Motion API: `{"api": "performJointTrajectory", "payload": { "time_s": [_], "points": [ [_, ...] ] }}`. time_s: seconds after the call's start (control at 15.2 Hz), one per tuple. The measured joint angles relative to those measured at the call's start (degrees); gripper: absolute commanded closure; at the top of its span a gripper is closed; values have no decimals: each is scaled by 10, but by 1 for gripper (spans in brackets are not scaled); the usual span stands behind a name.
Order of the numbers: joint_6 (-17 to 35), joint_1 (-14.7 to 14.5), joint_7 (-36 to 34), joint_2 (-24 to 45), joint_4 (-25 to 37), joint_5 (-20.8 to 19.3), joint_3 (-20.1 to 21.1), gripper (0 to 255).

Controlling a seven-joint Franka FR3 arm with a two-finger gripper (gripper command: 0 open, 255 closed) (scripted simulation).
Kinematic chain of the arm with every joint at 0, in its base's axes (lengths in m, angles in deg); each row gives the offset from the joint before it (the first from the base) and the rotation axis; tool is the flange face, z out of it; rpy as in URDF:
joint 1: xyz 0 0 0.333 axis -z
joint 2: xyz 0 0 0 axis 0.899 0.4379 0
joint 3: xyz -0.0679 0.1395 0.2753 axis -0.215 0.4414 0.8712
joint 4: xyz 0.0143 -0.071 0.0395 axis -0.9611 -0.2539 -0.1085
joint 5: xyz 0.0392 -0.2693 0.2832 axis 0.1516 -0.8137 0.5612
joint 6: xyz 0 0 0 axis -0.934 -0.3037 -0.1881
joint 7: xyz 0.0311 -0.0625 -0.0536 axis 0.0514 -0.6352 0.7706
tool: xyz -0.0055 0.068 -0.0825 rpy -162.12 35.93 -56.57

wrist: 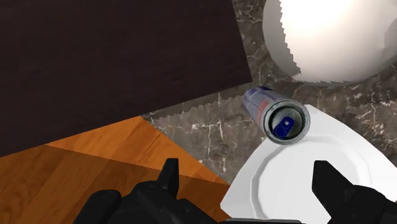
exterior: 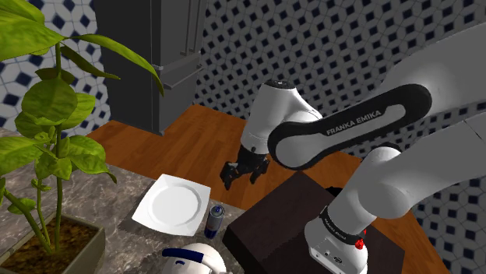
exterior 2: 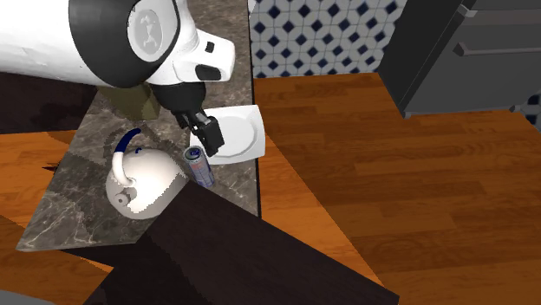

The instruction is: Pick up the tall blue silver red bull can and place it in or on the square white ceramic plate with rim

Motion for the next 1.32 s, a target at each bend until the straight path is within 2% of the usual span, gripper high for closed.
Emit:
{"api": "performJointTrajectory", "payload": {
  "time_s": [0.2, 0.33, 0.4, 0.53, 0.59, 0.79, 1.06, 1.32],
  "points": [
    [67, 22, -57, 81, 13, -27, 49, 0],
    [114, 43, -118, 140, 23, -69, 89, 0],
    [136, 62, -154, 173, 30, -105, 104, 0],
    [175, 87, -256, 246, 47, -215, 123, 0],
    [185, 87, -300, 269, 54, -264, 121, 0],
    [214, 71, -378, 317, 59, -363, 89, 0],
    [239, 28, -456, 370, 74, -468, 24, 0],
    [244, 19, -467, 377, 76, -485, 11, 0]
  ]
}}
